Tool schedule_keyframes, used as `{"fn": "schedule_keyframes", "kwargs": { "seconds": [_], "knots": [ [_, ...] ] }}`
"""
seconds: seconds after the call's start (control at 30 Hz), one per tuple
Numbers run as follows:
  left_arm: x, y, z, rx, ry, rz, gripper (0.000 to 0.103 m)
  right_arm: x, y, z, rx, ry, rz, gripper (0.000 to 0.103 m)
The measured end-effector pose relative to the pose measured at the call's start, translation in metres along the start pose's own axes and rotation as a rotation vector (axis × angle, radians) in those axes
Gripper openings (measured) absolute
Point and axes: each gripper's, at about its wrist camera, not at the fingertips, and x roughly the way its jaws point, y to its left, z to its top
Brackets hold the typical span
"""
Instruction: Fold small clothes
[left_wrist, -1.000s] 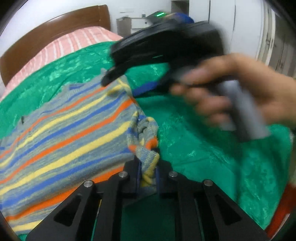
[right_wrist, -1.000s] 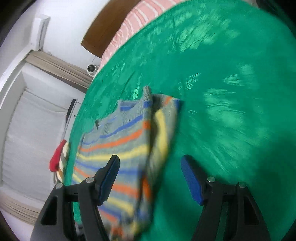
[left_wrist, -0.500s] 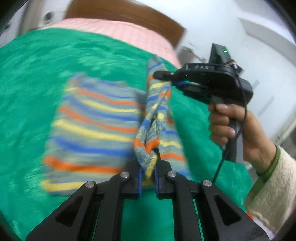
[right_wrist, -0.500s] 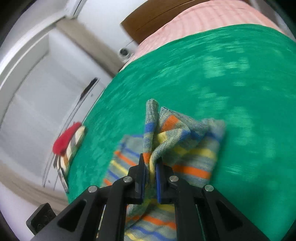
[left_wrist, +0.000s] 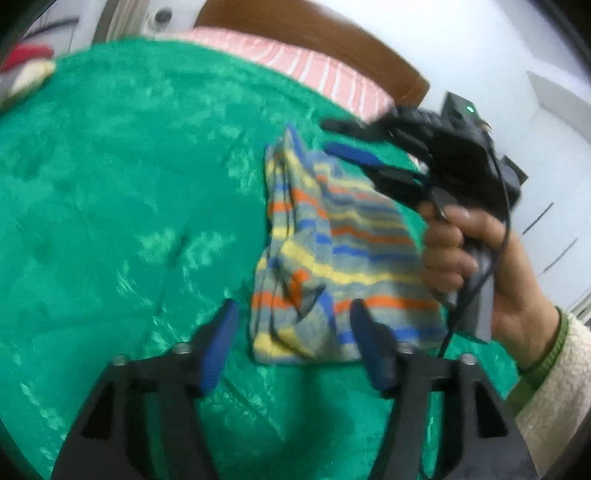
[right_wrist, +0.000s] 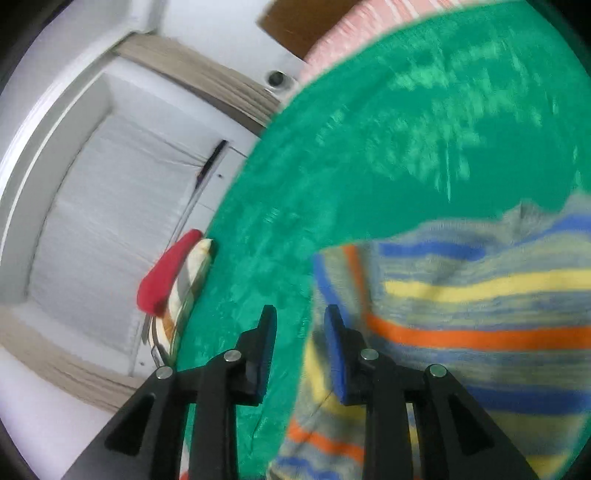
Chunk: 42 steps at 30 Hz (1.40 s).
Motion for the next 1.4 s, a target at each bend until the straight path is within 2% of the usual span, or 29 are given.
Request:
{"fn": "schedule_keyframes", "kwargs": {
  "seconds": [0.1, 0.13, 0.17, 0.2, 0.23, 0.3, 0.37, 0.4, 0.5, 0.57, 0.6, 0.63, 0.7, 0.77, 0.8, 0.83, 0.9, 0.93, 1.0, 1.03, 1.07, 1.13, 1.17, 1.2, 1.23, 1.27, 1.3, 1.33, 1.4],
  "knots": [
    [0.003, -0.011, 0.005, 0.048, 0.0, -0.002, 0.065, -0.035, 0.016, -0.009, -0.128, -0.006, -0.11, 0.027],
    [0.009, -0.014, 0.006, 0.069, 0.009, 0.024, 0.06, -0.05, 0.023, -0.016, -0.195, -0.007, -0.163, 0.027],
    [0.016, -0.014, 0.008, 0.086, 0.019, 0.051, 0.052, -0.064, 0.029, -0.026, -0.256, -0.003, -0.202, 0.027],
    [0.03, -0.012, 0.015, 0.093, 0.035, 0.079, 0.025, -0.077, 0.035, -0.039, -0.311, 0.001, -0.226, 0.027],
    [0.039, -0.006, 0.015, 0.082, 0.064, 0.1, 0.014, -0.091, 0.038, -0.059, -0.359, 0.011, -0.238, 0.027],
    [0.05, 0.004, 0.017, 0.04, 0.081, 0.093, 0.013, -0.107, 0.029, -0.088, -0.377, 0.04, -0.248, 0.027],
    [0.048, 0.009, 0.013, 0.015, 0.094, 0.076, 0.013, -0.105, 0.001, -0.124, -0.347, 0.126, -0.317, 0.028],
    [0.049, 0.012, 0.016, 0.017, 0.103, 0.076, 0.016, -0.098, -0.013, -0.14, -0.326, 0.176, -0.364, 0.028],
    [0.037, 0.011, 0.03, 0.036, 0.096, 0.107, 0.029, -0.119, -0.021, -0.162, -0.31, 0.091, -0.385, 0.027],
    [0.023, 0.005, 0.046, 0.056, 0.045, 0.064, 0.047, -0.138, -0.018, -0.159, -0.276, 0.029, -0.368, 0.027],
    [0.025, 0.002, 0.057, 0.072, 0.035, 0.03, 0.064, -0.148, -0.015, -0.156, -0.277, -0.013, -0.361, 0.027],
    [0.032, -0.005, 0.07, 0.099, 0.037, 0.001, 0.075, -0.155, -0.011, -0.152, -0.293, -0.05, -0.365, 0.027],
    [0.052, -0.017, 0.086, 0.148, 0.078, -0.027, 0.08, -0.16, -0.003, -0.141, -0.333, -0.088, -0.378, 0.027],
    [0.083, -0.023, 0.101, 0.201, 0.115, 0.014, 0.073, -0.155, 0.002, -0.13, -0.342, -0.101, -0.373, 0.027],
    [0.095, -0.023, 0.103, 0.206, 0.13, 0.056, 0.048, -0.15, 0.003, -0.126, -0.339, -0.11, -0.36, 0.027],
    [0.114, -0.012, 0.107, 0.177, 0.157, 0.114, 0.017, -0.145, 0.003, -0.123, -0.336, -0.11, -0.352, 0.027],
    [0.133, 0.011, 0.107, 0.077, 0.202, 0.103, 0.014, -0.13, 0.0, -0.123, -0.321, -0.099, -0.347, 0.027],
    [0.139, 0.022, 0.106, 0.034, 0.198, 0.078, 0.015, -0.114, -0.009, -0.129, -0.309, -0.059, -0.346, 0.028],
    [0.138, 0.027, 0.103, 0.015, 0.182, 0.056, 0.015, -0.091, -0.025, -0.14, -0.306, 0.014, -0.374, 0.028],
    [0.136, 0.028, 0.103, 0.01, 0.177, 0.049, 0.016, -0.09, -0.027, -0.148, -0.319, -0.027, -0.373, 0.028],
    [0.133, 0.028, 0.102, 0.016, 0.175, 0.048, 0.017, -0.092, -0.026, -0.15, -0.328, -0.038, -0.38, 0.028],
    [0.124, 0.031, 0.103, 0.028, 0.159, 0.086, 0.038, -0.095, -0.024, -0.148, -0.315, -0.026, -0.383, 0.028],
    [0.12, 0.03, 0.103, 0.031, 0.15, 0.102, 0.041, -0.096, -0.024, -0.149, -0.314, -0.021, -0.384, 0.028],
    [0.111, 0.031, 0.104, 0.034, 0.138, 0.13, 0.049, -0.099, -0.023, -0.152, -0.32, -0.013, -0.39, 0.028],
    [0.097, 0.033, 0.102, 0.046, 0.121, 0.167, 0.065, -0.1, -0.024, -0.154, -0.323, -0.005, -0.398, 0.028],
    [0.086, 0.035, 0.1, 0.058, 0.106, 0.192, 0.072, -0.103, -0.025, -0.159, -0.323, 0.007, -0.416, 0.03],
    [0.077, 0.036, 0.099, 0.075, 0.093, 0.213, 0.082, -0.106, -0.025, -0.165, -0.319, 0.013, -0.431, 0.032],
    [0.066, 0.039, 0.096, 0.097, 0.086, 0.226, 0.09, -0.114, -0.026, -0.172, -0.304, 0.019, -0.462, 0.045],
    [0.05, 0.04, 0.087, 0.128, 0.088, 0.233, 0.094, -0.129, -0.022, -0.18, -0.273, 0.004, -0.494, 0.056]
  ]
}}
